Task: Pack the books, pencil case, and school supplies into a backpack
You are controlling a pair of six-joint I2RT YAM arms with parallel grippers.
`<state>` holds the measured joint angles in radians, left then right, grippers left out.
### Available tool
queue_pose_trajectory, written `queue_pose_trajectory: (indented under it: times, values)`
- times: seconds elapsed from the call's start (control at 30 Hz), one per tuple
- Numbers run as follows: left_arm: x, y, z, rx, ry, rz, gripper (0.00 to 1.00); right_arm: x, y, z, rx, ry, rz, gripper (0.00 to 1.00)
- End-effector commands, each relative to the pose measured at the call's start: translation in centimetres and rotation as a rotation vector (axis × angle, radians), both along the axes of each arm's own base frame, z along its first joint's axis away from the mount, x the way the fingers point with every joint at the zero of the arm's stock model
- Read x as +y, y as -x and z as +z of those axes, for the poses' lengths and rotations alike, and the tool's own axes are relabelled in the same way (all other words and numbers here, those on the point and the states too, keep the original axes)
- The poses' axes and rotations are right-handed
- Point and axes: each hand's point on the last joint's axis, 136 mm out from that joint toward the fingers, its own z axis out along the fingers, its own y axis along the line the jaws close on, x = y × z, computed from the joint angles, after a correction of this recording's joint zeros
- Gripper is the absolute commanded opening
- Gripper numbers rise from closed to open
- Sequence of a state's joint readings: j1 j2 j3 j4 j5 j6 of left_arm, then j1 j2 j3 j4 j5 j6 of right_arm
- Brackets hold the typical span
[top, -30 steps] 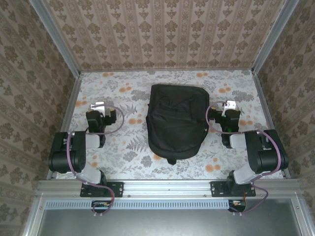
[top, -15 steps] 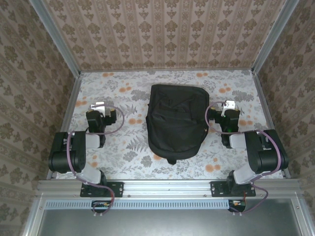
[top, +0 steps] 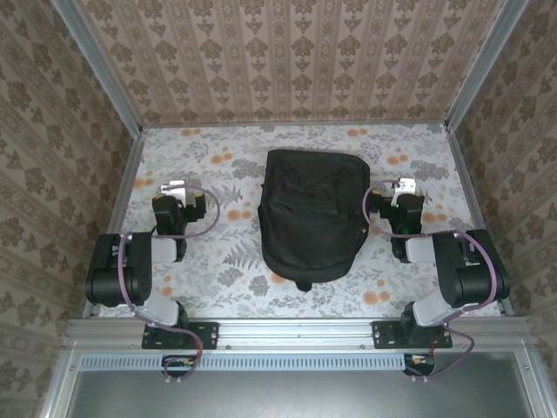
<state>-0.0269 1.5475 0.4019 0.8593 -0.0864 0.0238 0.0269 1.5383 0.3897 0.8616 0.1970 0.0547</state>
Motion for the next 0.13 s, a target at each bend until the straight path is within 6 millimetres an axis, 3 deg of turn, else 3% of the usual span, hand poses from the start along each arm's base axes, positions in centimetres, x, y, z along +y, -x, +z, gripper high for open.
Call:
queue_pose_trajectory:
  times: [0.0,0.1]
  values:
    - [-0.21,-0.13,0.53,-0.014,-0.012,-0.018,1.0,0.98,-0.41,0.87,-0.028,-0.002,0.043,1.0]
    - [-0.24,-0.05,0.46,-0.014,-0.014,-0.02,1.0,0.98,-0.41,0.89,-0.028,-0.002,0.044,1.0]
